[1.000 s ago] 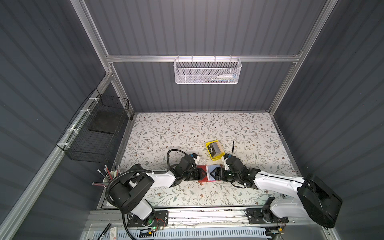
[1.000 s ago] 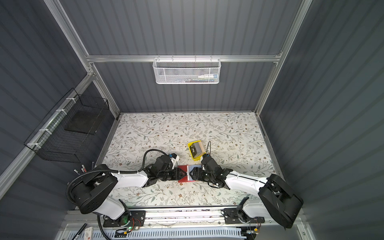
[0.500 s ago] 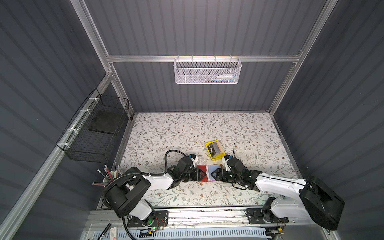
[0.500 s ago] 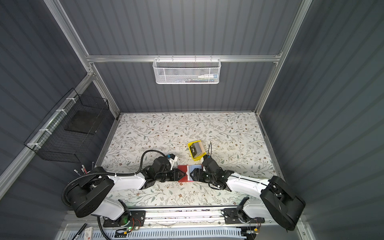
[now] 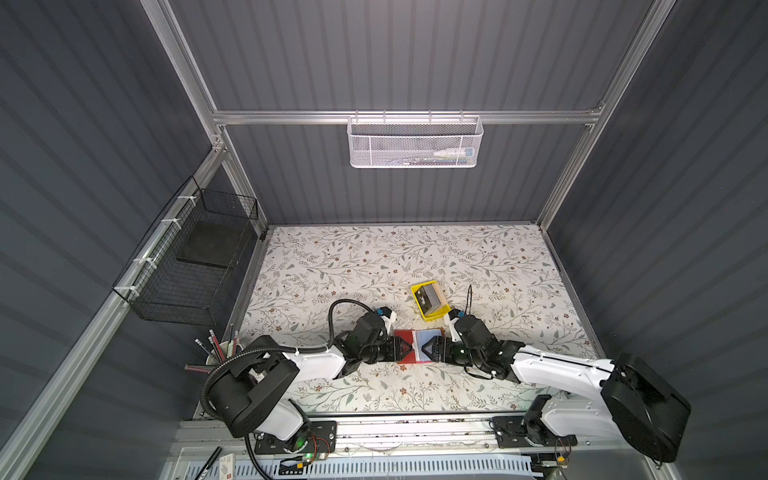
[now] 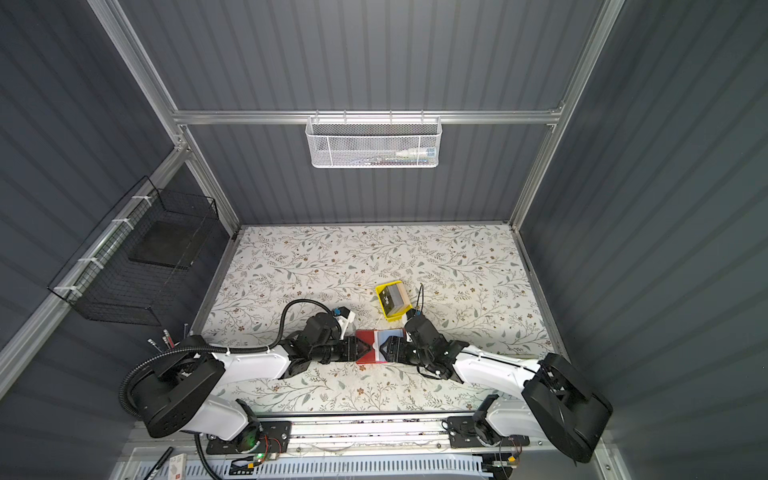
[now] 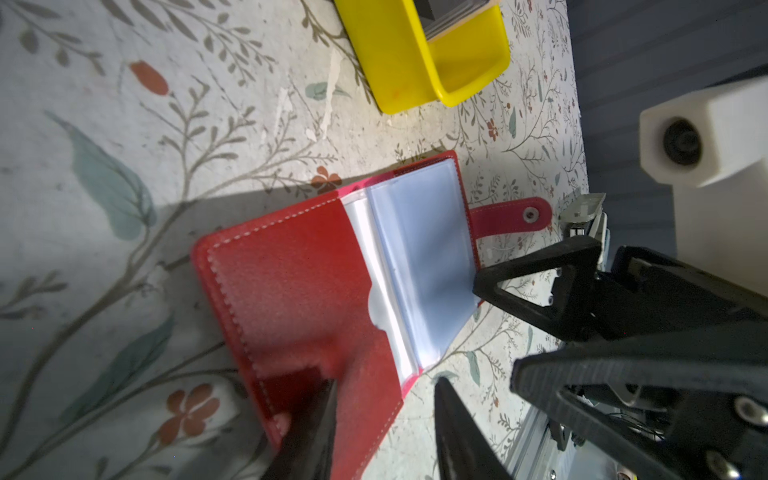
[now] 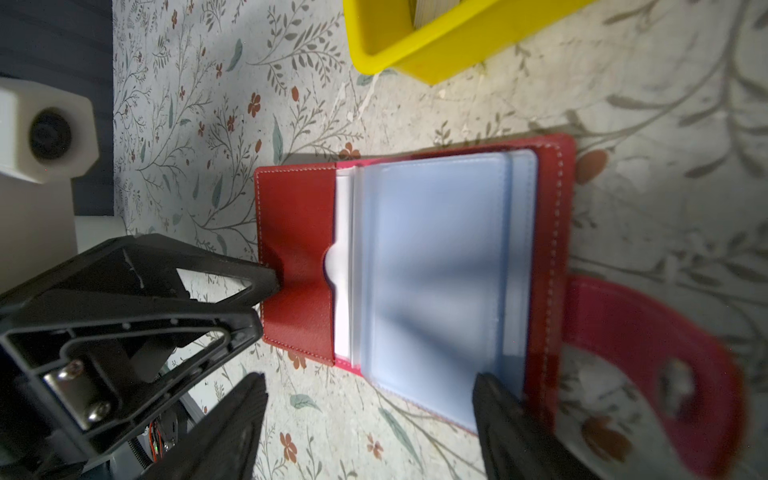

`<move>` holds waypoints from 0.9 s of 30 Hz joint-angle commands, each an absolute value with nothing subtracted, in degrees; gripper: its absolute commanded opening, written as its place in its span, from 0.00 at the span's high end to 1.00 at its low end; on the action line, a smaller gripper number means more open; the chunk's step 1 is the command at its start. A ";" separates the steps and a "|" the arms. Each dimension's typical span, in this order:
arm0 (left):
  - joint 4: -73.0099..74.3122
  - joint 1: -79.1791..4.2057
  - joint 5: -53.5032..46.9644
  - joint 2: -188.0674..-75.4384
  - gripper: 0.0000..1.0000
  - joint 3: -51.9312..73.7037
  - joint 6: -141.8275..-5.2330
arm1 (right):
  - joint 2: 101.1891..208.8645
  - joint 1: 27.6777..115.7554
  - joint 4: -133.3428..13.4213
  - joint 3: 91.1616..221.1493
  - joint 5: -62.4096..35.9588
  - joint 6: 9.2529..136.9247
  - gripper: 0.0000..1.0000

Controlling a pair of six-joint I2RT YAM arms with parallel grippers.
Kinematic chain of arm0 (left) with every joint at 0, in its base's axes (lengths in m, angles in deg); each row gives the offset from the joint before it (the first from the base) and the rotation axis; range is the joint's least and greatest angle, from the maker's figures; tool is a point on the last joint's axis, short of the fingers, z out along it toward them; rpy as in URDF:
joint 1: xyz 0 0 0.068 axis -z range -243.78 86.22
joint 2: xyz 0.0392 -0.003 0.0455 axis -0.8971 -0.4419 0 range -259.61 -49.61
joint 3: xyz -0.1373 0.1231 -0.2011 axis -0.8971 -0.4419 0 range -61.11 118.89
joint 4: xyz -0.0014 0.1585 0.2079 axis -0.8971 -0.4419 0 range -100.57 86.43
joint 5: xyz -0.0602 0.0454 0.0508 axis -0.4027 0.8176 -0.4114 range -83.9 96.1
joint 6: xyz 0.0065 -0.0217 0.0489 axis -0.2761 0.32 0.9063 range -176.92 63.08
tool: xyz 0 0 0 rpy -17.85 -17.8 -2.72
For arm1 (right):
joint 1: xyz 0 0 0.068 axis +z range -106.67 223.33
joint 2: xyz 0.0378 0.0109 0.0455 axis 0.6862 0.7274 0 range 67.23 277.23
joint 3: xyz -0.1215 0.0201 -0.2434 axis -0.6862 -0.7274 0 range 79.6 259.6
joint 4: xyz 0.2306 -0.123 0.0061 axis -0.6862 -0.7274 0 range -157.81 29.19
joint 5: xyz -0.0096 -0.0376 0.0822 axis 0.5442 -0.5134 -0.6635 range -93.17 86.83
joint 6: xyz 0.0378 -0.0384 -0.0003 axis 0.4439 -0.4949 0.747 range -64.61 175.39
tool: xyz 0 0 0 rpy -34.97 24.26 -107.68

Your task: Put the credit cards into the card holder

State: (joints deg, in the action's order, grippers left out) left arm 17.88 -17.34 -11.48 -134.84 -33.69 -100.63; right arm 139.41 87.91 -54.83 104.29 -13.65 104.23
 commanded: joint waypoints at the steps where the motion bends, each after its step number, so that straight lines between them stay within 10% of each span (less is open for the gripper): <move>1: 15.67 -17.13 -10.35 -135.73 0.60 -32.15 -100.15 | 140.59 88.16 -56.92 105.37 -12.82 103.95 0.20; 27: 14.31 -17.16 -9.41 -131.62 0.60 -31.11 -99.48 | 136.63 88.16 -61.51 106.88 -8.84 102.06 0.20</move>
State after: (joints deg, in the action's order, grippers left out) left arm 16.05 -17.36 -10.52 -134.16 -32.56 -100.60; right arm 138.34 88.02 -57.74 104.84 -11.25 103.81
